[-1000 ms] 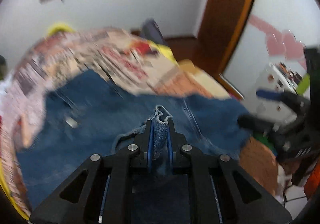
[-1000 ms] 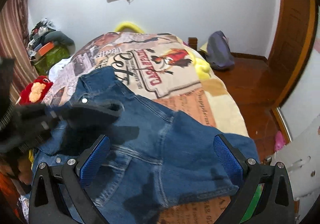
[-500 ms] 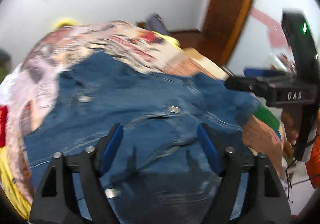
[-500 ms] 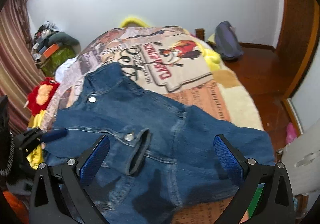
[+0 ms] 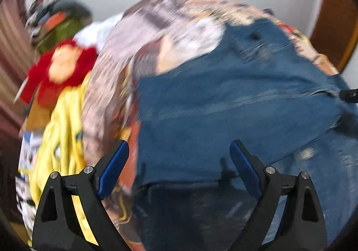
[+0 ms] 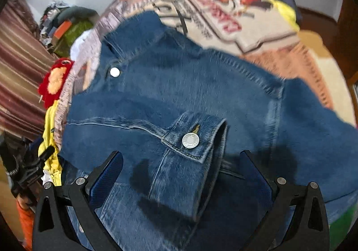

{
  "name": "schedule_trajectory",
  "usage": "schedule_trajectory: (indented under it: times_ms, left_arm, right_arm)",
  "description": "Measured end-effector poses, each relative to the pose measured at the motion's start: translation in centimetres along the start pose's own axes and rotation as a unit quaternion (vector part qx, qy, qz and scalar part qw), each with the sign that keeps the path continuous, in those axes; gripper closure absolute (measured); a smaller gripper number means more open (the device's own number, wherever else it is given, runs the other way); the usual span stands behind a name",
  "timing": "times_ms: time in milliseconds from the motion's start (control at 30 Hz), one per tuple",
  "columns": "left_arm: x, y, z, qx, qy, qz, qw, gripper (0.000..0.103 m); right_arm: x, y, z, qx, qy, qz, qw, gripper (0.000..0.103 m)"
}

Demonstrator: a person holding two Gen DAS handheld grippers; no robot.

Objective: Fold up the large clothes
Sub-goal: 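Grasp the buttoned cuff of the other sleeve with the right tool, then fold the cuff across the jacket front with the right tool, release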

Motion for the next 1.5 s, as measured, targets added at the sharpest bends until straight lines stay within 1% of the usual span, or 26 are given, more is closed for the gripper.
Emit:
schedule_trajectory:
  times_ms: [100,167,267,300,333,367,400,433,500,567,667,733,867,933,1000,1067,1233,1333,1367,1433,1467,1500]
  left_arm:
    - [0.8,1.9,2.3,-0.039,0.001,0.015,0.9991,0.011]
    - [1.7,2.9,3.4,-0.063,0.005,0.025,0.9977,0.011]
    - [2.2,3.9,4.5,-0.093,0.015,0.031,0.9950,0.011]
    - [2.1,4.1,4.6,-0.098,0.019,0.029,0.9946,0.011]
    - [2.1,4.1,4.7,-0.099,0.020,0.028,0.9945,0.011]
    - [2.0,4.0,4.8,-0.099,0.019,0.026,0.9946,0.011]
    - [1.8,3.8,4.7,-0.095,0.016,0.022,0.9951,0.011]
    - [1.6,3.5,4.5,-0.092,0.014,0.019,0.9955,0.011]
    - [1.0,2.8,4.3,-0.084,0.014,0.011,0.9963,0.011]
    - [0.4,1.7,3.8,-0.074,0.014,0.002,0.9972,0.011]
    - [0.0,0.3,3.0,-0.061,0.015,-0.006,0.9980,0.011]
    - [-0.1,-0.6,2.3,-0.051,0.021,-0.010,0.9984,0.011]
    - [-0.1,-2.0,0.5,-0.033,0.036,-0.014,0.9987,0.011]
    - [0.5,-2.4,-0.5,-0.025,0.047,-0.011,0.9985,0.011]
    - [1.4,-2.3,-1.3,-0.015,0.054,0.000,0.9985,0.011]
    - [2.5,-2.0,-1.9,-0.013,0.060,0.013,0.9980,0.011]
    - [5.4,-0.4,-2.3,-0.029,0.071,0.056,0.9954,0.011]
    - [6.1,0.3,-2.1,-0.032,0.067,0.065,0.9951,0.011]
    - [6.2,0.5,-2.0,-0.032,0.066,0.064,0.9953,0.010]
    - [6.2,0.6,-1.8,-0.034,0.065,0.061,0.9955,0.008]
    - [6.2,0.7,-1.8,-0.035,0.064,0.060,0.9955,0.008]
    - [6.2,0.8,-1.7,-0.037,0.065,0.060,0.9953,0.008]
  right_arm:
    - [2.1,0.0,0.2,0.013,-0.011,0.031,0.999,0.006]
    - [3.2,0.1,0.3,0.024,-0.014,0.046,0.999,0.012]
    - [3.9,0.1,0.4,0.020,0.002,0.042,0.999,0.025]
    - [3.9,0.0,0.5,0.018,0.006,0.037,0.999,0.038]
    - [3.7,-0.1,0.6,0.013,0.011,0.030,0.999,0.053]
    - [3.4,-0.3,0.7,0.010,0.012,0.025,1.000,0.060]
    - [3.1,-0.5,0.8,0.007,0.009,0.022,1.000,0.070]
    - [2.6,-0.7,1.0,0.002,0.002,0.016,1.000,0.074]
    - [1.6,-1.2,1.2,-0.003,-0.001,-0.004,1.000,0.076]
    - [-0.2,-1.9,1.7,-0.010,-0.003,-0.036,0.999,0.078]
    - [-3.0,-2.6,2.3,-0.022,-0.009,-0.075,0.997,0.078]
    - [-4.8,-3.0,2.2,-0.032,-0.005,-0.099,0.995,0.078]
    - [-7.5,-3.2,1.3,-0.043,0.006,-0.127,0.991,0.078]
    - [-8.0,-3.1,0.3,-0.039,0.011,-0.128,0.991,0.078]
    - [-7.4,-2.8,-0.7,-0.041,0.025,-0.122,0.991,0.078]
    - [-5.8,-2.3,-1.5,-0.039,0.039,-0.106,0.993,0.078]
    - [-1.2,-0.8,-3.1,-0.031,0.072,-0.063,0.995,0.078]
    - [0.5,-0.1,-3.3,-0.044,0.092,-0.051,0.993,0.077]
    - [0.9,0.0,-3.2,-0.051,0.100,-0.048,0.993,0.075]
    - [1.4,0.3,-3.2,-0.062,0.125,-0.043,0.989,0.063]
    - [1.5,0.4,-3.2,-0.065,0.135,-0.045,0.988,0.060]
    - [1.5,0.4,-3.3,-0.067,0.144,-0.048,0.986,0.053]
Point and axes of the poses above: each gripper's, at about its wrist camera, not at the fingertips, and x roughly the way its jaws point, z to its left, y to its underside, the point moved 5 cm from there along x, roughly the way its jaws point, and after that the axes turned 12 degrees about y, right-handed, at the moved point
